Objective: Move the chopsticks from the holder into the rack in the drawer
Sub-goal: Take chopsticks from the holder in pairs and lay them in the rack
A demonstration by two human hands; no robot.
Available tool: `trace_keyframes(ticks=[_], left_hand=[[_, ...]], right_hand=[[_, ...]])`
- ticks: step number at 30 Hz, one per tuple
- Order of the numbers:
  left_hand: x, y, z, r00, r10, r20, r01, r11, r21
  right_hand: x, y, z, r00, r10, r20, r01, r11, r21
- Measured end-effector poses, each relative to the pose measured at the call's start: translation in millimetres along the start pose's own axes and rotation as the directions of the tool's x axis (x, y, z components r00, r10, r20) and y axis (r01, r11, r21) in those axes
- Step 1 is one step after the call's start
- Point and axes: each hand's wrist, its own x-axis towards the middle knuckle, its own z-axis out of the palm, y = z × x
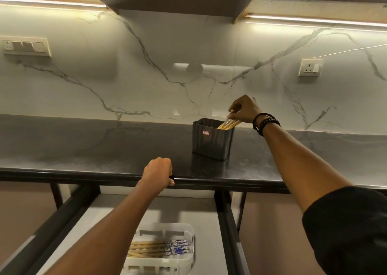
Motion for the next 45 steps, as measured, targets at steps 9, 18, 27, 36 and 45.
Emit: trace_keyframes(ticks=[9,18,27,36,45], left_hand=[[-1.2,-1.1,-0.5,1.000,0.008,0.008,-0.008,1.000,-0.001],[-2.0,-1.5,0.9,1.000,0.007,-0.009,-0.007,1.000,0.008],[-1.3,0.2,-2.1,0.999,0.017,-0.032,-0.016,1.000,0.009],[-15.8,-14.2,12.4,0.993,0.095,-0.066,-0.098,0.994,-0.038],[-26.0,-18.3,24.8,0.994,0.111,0.022,-0.108,0.989,-0.101]], right_hand=[[-10.2,-9.3,3.8,0.971,-0.059,0.231,0.132,0.941,-0.312],[-17.2,-12.4,1.7,0.976,-0.101,0.194,0.177,0.887,-0.426],[-12.5,-27.2,-37.0,0.975,-0.113,0.193,0.166,0.944,-0.286],[-35.4,-36.0,-86.0,0.994,-0.108,0.023,0.110,0.980,-0.167],[-62.2,-35.1,-96.7,0.983,-0.017,-0.183,0.022,0.999,0.024]])
